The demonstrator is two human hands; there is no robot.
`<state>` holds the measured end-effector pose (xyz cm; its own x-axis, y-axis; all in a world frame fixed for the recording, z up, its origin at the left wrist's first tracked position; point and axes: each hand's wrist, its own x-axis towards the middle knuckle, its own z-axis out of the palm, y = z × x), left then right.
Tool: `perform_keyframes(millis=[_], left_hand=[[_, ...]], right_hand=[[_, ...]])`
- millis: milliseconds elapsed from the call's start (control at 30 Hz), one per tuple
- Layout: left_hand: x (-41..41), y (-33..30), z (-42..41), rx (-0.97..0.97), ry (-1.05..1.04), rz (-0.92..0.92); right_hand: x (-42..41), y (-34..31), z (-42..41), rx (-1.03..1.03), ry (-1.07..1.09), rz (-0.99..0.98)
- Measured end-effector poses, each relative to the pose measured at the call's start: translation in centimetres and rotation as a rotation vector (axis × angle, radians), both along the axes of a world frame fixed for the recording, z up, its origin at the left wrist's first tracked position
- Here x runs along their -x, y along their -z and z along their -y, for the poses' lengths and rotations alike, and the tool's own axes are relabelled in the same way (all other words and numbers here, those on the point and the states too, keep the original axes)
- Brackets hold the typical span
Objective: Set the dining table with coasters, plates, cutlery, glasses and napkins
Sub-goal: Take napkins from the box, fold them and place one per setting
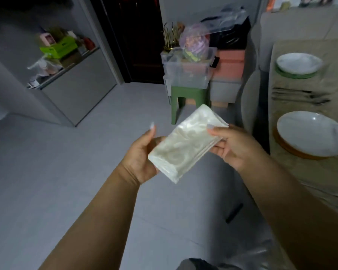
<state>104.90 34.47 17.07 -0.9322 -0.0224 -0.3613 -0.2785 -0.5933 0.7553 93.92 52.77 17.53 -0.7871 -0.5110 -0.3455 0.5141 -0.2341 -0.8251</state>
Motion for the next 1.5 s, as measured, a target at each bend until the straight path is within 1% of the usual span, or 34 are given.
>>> perform_keyframes(millis=[67, 100, 133, 200, 267, 333, 367, 467, 533, 567, 600, 633, 667, 733, 767, 800, 833, 867, 933, 1000, 1067, 1133, 1233, 1333, 1433, 1500], left_hand=[[0.8, 1.2, 0.1, -0.403, -0.142, -0.101], [1.5, 1.7, -0.4, -0.517, -0.204, -0.151], [2.5, 1.9, -1.0, -0.557, -0.250, -0.179], [4.9, 1.7, -2.2, -0.538, -0.298, -0.204], [7.7, 0.9, -3.0, -0.526, -0.343, -0.197], [11.1, 0.0, -2.9, -0.537, -0.391, -0.156], [13.0, -0.3, -2.8, -0.528, -0.426, -0.102], [18.3, -0.7, -1.9, -0.438, -0.473, 0.023], [21.0, -0.7, -1.0, -0.367, -0.454, 0.027], [22.3, -0.6, -0.5, -0.337, -0.437, 0.016], [23.4, -0.4, 0.1, -0.314, -0.416, 0.005], [24.5, -0.2, 0.5, -0.289, -0.395, -0.004], [25.6, 0.0, 1.0, -0.261, -0.370, -0.010], [27.8, 0.3, 1.6, -0.212, -0.300, -0.032], [29.0, 0.5, 1.9, -0.193, -0.267, -0.043], [30.2, 0.7, 2.1, -0.179, -0.235, -0.051], [31.5, 0.9, 2.3, -0.165, -0.202, -0.059], [32.9, 1.0, 2.5, -0.147, -0.169, -0.070], [35.7, 1.3, 3.1, -0.131, -0.103, -0.090], [38.4, 1.5, 3.9, -0.143, -0.032, -0.094], [40.9, 1.5, 4.8, -0.157, 0.050, -0.102], [43.5, 1.6, 5.7, -0.148, 0.134, -0.106], [46.6, 1.7, 6.7, -0.149, 0.262, -0.089], [49.3, 1.6, 7.1, -0.164, 0.375, -0.072], [51.3, 1.5, 6.2, -0.192, 0.463, -0.058], [52.5, 1.4, 5.2, -0.210, 0.527, -0.040]], right_hand=[[1.2, -0.3, 1.6, 0.055, 0.149, 0.025], [1.8, -0.5, 2.4, 0.057, 0.222, 0.019], [2.4, -0.5, 3.2, 0.049, 0.294, 0.008], [3.7, -0.4, 4.8, -0.004, 0.439, -0.023], [5.3, 0.0, 6.2, -0.099, 0.551, -0.069], [7.0, 0.4, 7.5, -0.200, 0.618, -0.132], [8.0, 0.5, 8.0, -0.240, 0.636, -0.150], [11.4, 0.2, 8.7, -0.219, 0.605, -0.091], [14.0, -0.4, 8.1, -0.261, 0.522, -0.071], [15.5, -0.5, 7.8, -0.319, 0.477, -0.105], [16.7, -0.8, 7.5, -0.388, 0.453, -0.162], [17.9, -1.0, 7.2, -0.517, 0.456, -0.252], [19.2, -1.1, 6.9, -0.724, 0.488, -0.383], [21.5, -2.0, 6.3, -1.127, 0.543, -0.760], [22.6, -2.8, 6.3, -1.252, 0.531, -0.947], [23.7, -3.5, 6.4, -1.329, 0.472, -1.078], [24.8, -4.1, 6.7, -1.376, 0.381, -1.167], [25.9, -4.7, 7.2, -1.391, 0.285, -1.214], [28.2, -4.8, 8.4, -1.405, 0.161, -1.207], [30.6, -4.7, 9.2, -1.443, 0.126, -1.162], [32.5, -4.5, 9.9, -1.448, 0.153, -1.095], [34.2, -4.7, 10.7, -1.419, 0.193, -0.987], [36.3, -5.3, 11.5, -1.464, 0.166, -0.810], [38.1, -5.7, 11.4, -1.408, 0.150, -0.666], [39.0, -5.9, 10.5, -1.378, 0.240, -0.631], [39.2, -6.0, 9.8, -1.411, 0.315, -0.610]])
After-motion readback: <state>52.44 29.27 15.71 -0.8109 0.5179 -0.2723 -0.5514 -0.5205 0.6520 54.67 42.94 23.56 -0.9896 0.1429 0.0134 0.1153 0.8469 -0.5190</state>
